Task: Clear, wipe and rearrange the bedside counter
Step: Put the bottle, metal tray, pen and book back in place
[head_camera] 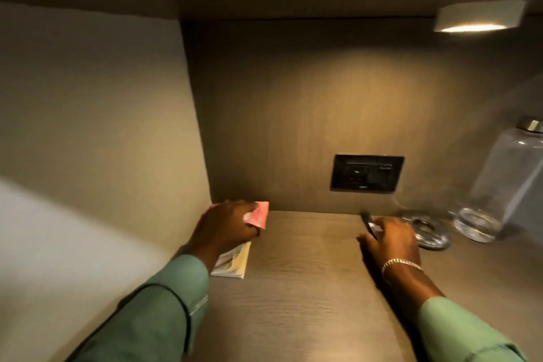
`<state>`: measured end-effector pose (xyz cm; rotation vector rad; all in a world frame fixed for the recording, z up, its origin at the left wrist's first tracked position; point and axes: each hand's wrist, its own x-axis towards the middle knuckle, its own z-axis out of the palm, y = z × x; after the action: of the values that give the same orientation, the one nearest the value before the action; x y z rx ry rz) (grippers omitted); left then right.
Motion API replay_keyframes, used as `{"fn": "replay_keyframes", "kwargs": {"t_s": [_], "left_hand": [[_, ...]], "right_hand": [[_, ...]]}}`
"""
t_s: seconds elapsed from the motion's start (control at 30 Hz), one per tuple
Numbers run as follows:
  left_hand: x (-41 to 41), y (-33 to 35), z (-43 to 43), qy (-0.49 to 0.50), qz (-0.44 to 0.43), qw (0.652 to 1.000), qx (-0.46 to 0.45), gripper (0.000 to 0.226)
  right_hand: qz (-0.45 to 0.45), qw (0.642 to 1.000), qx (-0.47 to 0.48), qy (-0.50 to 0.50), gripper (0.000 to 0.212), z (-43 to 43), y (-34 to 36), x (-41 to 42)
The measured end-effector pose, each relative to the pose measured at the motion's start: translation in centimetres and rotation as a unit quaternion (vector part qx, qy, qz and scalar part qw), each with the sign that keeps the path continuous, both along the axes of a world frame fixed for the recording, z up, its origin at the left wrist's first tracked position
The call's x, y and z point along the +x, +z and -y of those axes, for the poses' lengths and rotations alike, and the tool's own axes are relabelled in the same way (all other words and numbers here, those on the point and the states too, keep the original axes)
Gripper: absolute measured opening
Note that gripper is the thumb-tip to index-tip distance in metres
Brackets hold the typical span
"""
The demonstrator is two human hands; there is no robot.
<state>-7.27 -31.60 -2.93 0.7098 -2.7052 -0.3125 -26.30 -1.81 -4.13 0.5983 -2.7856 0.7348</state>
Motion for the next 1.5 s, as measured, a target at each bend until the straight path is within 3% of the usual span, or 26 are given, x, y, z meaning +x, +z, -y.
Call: {"fn": "replay_keyframes", "kwargs": {"t_s": [0.07, 0.17, 0.33, 0.5, 0.77, 0.87, 0.93, 1.07, 1.17, 1.2, 1.33, 1.43, 1.5], "left_hand": [[-0.2, 0.5, -0.4, 0.013, -0.014, 1.0, 0.025, 0.055], [-0.4, 1.5, -0.3, 0.048, -0.041, 0.992, 0.111, 0.052], [1.0, 3.2, 0.4, 0.071, -0.125, 0.988, 0.047, 0.022], [4.1, 2.7, -0.4, 0.014, -0.185, 0.982, 0.038, 0.021], [6.1, 2.0, -3.2, 0.066, -0.239, 0.966, 0.072, 0.027], [6.9, -0.3, -3.5, 0.018, -0.168, 0.983, 0.077, 0.03], [6.8, -1.9, -3.3, 0.002, -0.174, 0.979, 0.105, 0.031], [6.4, -3.1, -3.3, -0.003, -0.12, 0.968, 0.222, 0.031], [5.2, -2.3, -3.2, 0.047, -0.118, 0.935, 0.33, 0.03], [4.7, -2.0, -3.6, 0.06, -0.106, 0.944, 0.307, 0.02], [2.7, -2.9, -5.2, 0.002, 0.003, 0.982, 0.187, 0.052], [0.7, -2.8, -4.4, -0.102, -0.004, 0.982, 0.156, 0.038], [0.0, -1.6, -4.7, -0.072, -0.021, 0.978, 0.196, 0.013]], "right_hand": [[-0.038, 0.994, -0.097, 0.036, 0.028, 1.5, 0.3, 2.9], [0.037, 0.967, -0.166, 0.189, 0.026, 4.7, 0.5, 8.9], [0.01, 0.917, -0.033, 0.398, 0.058, 11.3, -0.5, 15.6], [-0.104, 0.874, 0.107, 0.463, 0.024, 13.7, -1.2, 16.2], [-0.13, 0.876, 0.068, 0.46, 0.017, 7.5, 0.3, 13.8], [-0.12, 0.907, 0.061, 0.4, 0.011, 1.0, -0.8, 12.2], [-0.106, 0.928, 0.066, 0.351, 0.01, -2.5, -1.0, 11.3], [-0.088, 0.954, 0.093, 0.271, 0.006, -5.0, -0.1, 10.1], [-0.062, 0.962, 0.105, 0.242, 0.006, -4.7, 0.1, 9.8], [-0.054, 0.964, 0.105, 0.239, 0.008, -4.4, 0.1, 9.9], [-0.027, 0.969, 0.112, 0.217, 0.011, -3.0, -0.1, 10.7], [-0.014, 0.976, 0.109, 0.19, 0.009, -2.5, -0.3, 10.5], [-0.01, 0.978, 0.109, 0.178, 0.01, -2.6, -0.3, 10.4]]}}
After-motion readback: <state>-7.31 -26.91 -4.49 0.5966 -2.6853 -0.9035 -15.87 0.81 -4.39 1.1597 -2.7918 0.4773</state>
